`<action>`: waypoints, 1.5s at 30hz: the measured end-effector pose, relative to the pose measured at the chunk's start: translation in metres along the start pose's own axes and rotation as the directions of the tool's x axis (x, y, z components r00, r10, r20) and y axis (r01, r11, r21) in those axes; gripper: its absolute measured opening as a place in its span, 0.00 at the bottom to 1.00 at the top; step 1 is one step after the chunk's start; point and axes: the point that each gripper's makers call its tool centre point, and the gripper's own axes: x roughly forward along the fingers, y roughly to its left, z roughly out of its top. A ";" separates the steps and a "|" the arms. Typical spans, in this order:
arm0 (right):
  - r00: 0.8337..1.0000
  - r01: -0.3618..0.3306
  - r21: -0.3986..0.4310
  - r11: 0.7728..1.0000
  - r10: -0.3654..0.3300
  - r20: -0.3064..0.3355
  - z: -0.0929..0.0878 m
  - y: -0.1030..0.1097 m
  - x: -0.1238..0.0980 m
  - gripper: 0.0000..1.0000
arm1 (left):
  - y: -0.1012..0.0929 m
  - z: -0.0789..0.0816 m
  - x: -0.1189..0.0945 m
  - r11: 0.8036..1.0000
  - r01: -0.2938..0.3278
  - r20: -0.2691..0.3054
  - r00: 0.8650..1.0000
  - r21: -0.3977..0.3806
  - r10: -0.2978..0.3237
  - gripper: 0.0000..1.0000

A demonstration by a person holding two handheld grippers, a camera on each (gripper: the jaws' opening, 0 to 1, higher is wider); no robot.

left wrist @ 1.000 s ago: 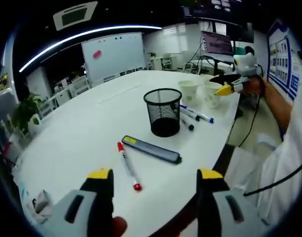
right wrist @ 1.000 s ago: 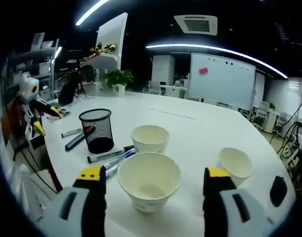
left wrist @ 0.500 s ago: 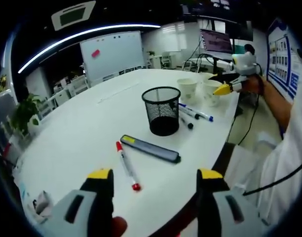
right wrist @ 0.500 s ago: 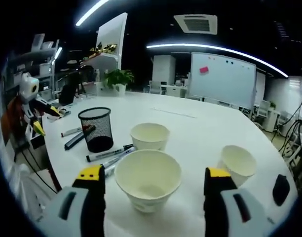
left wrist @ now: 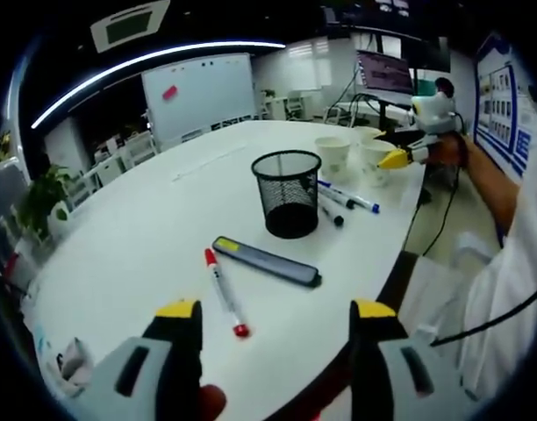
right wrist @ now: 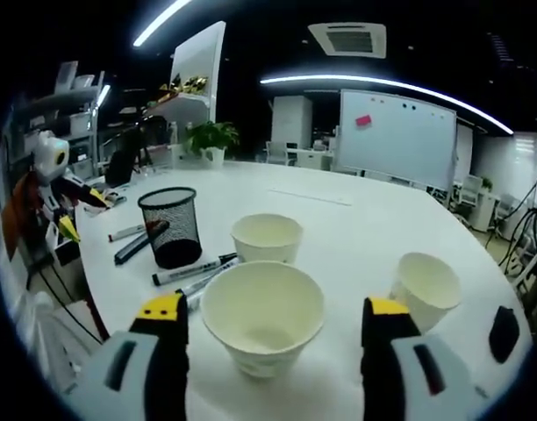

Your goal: Place the scattered laser pointers and whiteboard markers into the pen holder and stack the scattered paper cups together

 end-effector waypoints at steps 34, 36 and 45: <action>1.000 -0.026 -0.003 1.000 0.026 0.013 0.007 0.004 0.004 0.67 | 0.004 -0.002 -0.002 1.000 -0.006 0.007 1.000 -0.007 0.006 0.66; 1.000 -0.012 -0.018 1.000 0.012 0.009 0.007 0.001 0.003 0.67 | 0.004 -0.002 -0.002 1.000 -0.006 0.005 1.000 -0.005 0.006 0.66; 1.000 -0.015 -0.019 1.000 0.015 0.014 0.006 0.002 0.002 0.59 | 0.006 -0.001 -0.003 1.000 -0.009 0.011 1.000 -0.002 0.009 0.66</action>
